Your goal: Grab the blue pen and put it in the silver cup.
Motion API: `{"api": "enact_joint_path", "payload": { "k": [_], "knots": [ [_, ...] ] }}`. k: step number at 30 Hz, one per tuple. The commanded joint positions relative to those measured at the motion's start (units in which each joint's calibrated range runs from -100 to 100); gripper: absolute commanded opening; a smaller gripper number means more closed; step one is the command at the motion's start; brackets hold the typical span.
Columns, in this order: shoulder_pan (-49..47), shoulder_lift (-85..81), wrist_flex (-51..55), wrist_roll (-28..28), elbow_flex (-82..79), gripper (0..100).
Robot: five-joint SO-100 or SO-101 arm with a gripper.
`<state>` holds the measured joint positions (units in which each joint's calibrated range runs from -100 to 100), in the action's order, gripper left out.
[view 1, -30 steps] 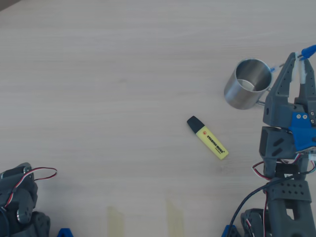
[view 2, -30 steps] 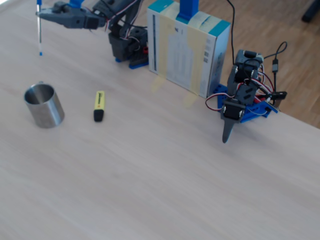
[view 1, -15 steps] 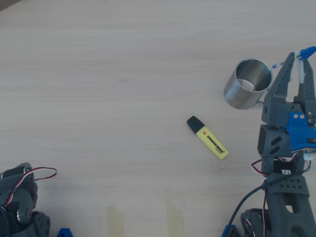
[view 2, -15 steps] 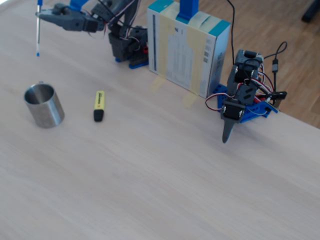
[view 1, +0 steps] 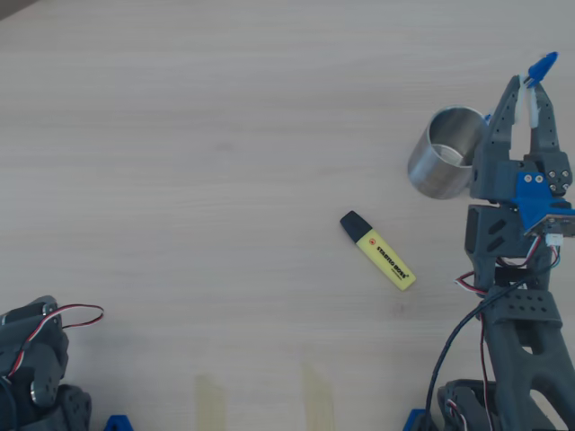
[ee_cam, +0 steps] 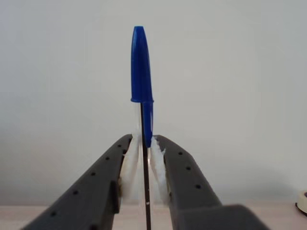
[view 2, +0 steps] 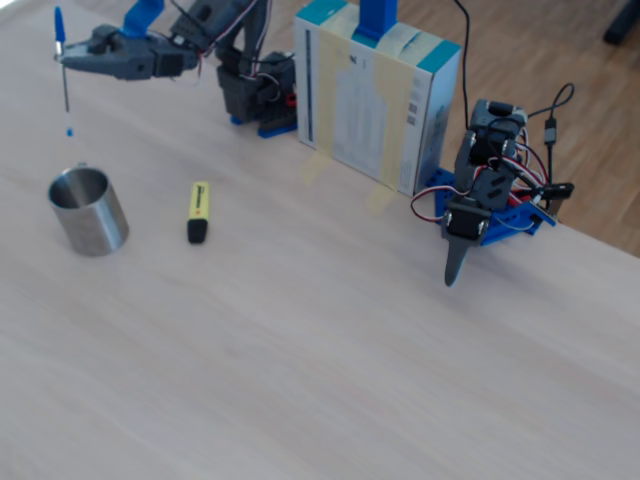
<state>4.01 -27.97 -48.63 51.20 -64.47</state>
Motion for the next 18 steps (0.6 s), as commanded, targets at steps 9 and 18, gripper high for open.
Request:
{"api": "enact_joint_path", "payload": {
  "k": [9,18],
  "knots": [
    [-0.6,6.3,4.6,-0.3,9.3,2],
    [-0.8,10.9,11.2,-0.7,15.4,2]
  ]
}}
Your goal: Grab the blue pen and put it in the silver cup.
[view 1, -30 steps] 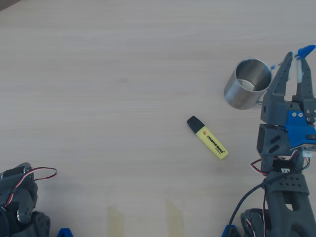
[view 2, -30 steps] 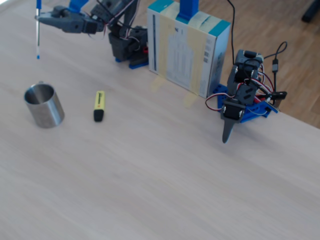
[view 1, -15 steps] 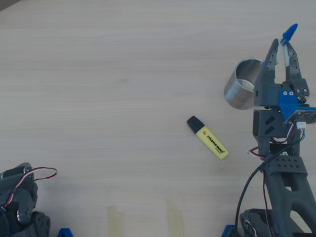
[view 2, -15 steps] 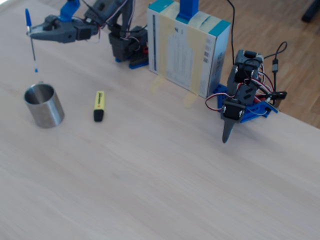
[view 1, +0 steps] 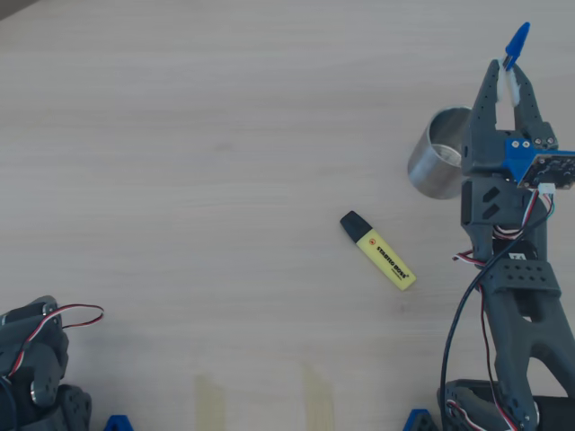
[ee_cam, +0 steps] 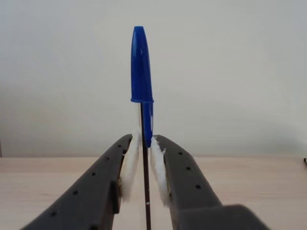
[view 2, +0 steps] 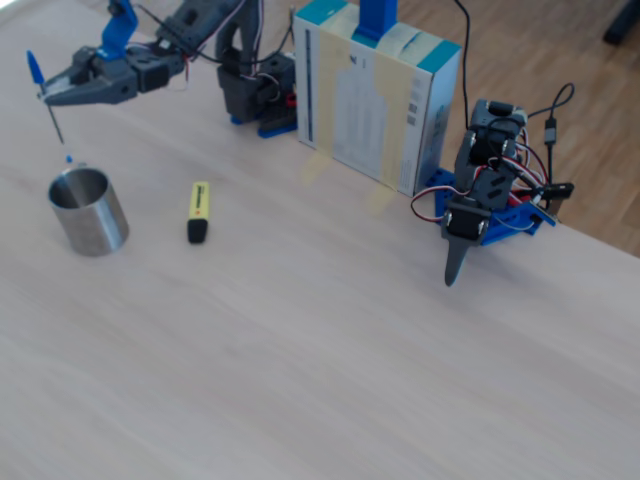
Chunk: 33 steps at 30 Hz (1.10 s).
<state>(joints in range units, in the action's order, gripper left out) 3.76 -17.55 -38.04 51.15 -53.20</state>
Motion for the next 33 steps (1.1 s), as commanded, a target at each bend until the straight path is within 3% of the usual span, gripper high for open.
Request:
{"api": "enact_joint_path", "payload": {
  "k": [1,33],
  "knots": [
    [-0.5,1.1,0.6,-1.6,5.0,2],
    [-0.2,17.0,-0.3,-2.1,15.8,2]
  ]
}}
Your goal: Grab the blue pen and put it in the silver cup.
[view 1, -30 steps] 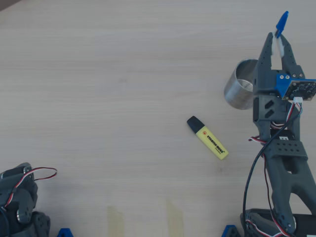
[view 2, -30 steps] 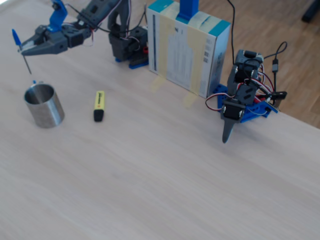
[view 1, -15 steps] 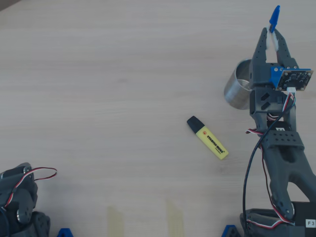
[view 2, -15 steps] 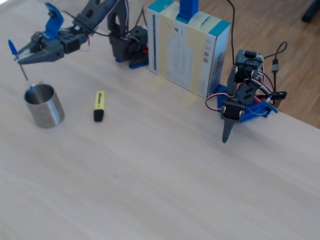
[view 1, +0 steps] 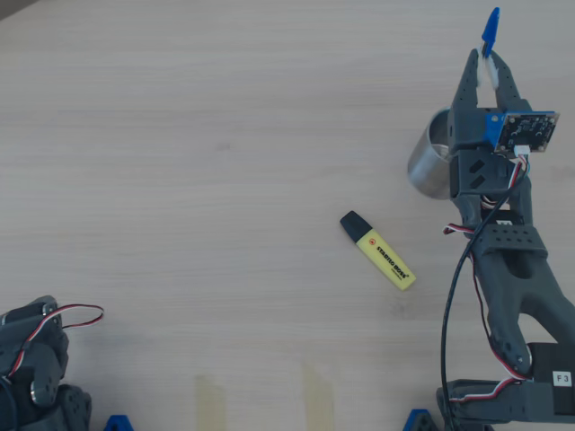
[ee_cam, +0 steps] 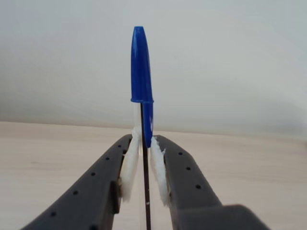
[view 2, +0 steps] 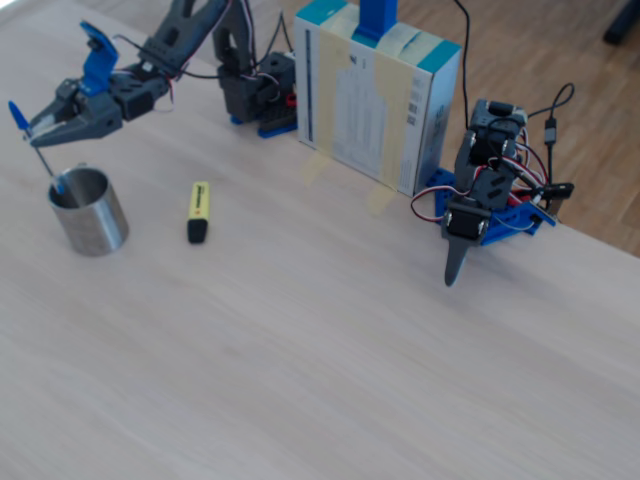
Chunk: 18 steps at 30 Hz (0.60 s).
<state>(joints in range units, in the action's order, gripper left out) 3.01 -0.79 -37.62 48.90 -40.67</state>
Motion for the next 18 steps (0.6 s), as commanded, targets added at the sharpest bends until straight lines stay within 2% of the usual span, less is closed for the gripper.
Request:
{"api": "enact_joint_path", "payload": {
  "k": [1,18],
  "knots": [
    [0.7,0.5,-0.7,0.2,3.4,2],
    [2.1,4.0,-0.6,0.9,2.7,2]
  ]
}}
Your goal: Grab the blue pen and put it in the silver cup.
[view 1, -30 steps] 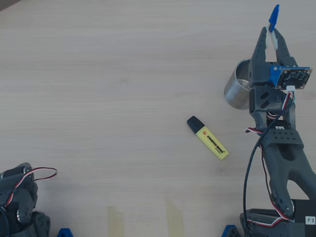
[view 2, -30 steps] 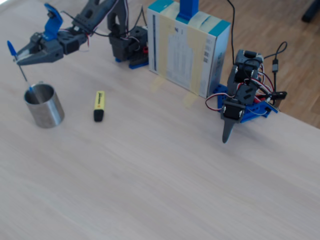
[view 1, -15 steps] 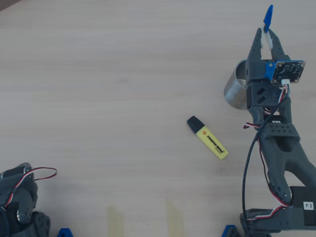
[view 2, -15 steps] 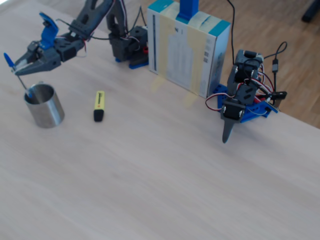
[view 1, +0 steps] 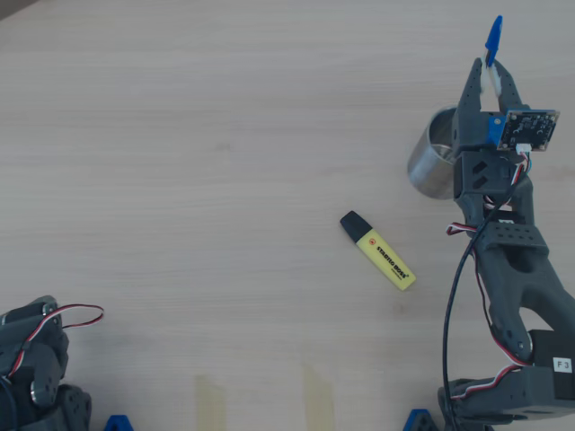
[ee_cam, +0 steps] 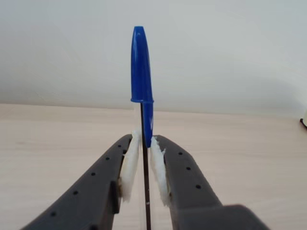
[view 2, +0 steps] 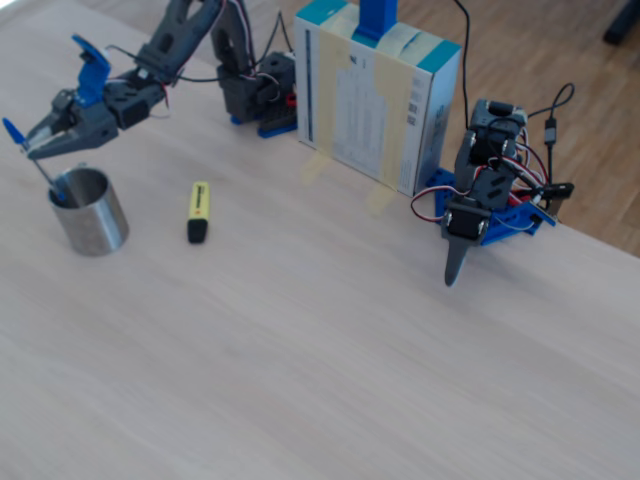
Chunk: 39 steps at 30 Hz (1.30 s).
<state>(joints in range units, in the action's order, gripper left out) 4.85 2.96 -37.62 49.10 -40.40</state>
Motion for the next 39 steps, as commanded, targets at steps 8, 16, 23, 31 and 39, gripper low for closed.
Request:
{"api": "enact_joint_path", "payload": {
  "k": [8,16,23,31,39],
  "knots": [
    [1.0,2.6,-0.7,1.4,2.3,2],
    [1.8,5.6,-0.7,2.8,2.4,2],
    [1.9,8.3,-0.7,2.9,3.2,2],
    [2.7,10.8,-0.7,4.2,3.1,2],
    [3.2,14.1,-4.3,4.5,2.5,2]
  ]
}}
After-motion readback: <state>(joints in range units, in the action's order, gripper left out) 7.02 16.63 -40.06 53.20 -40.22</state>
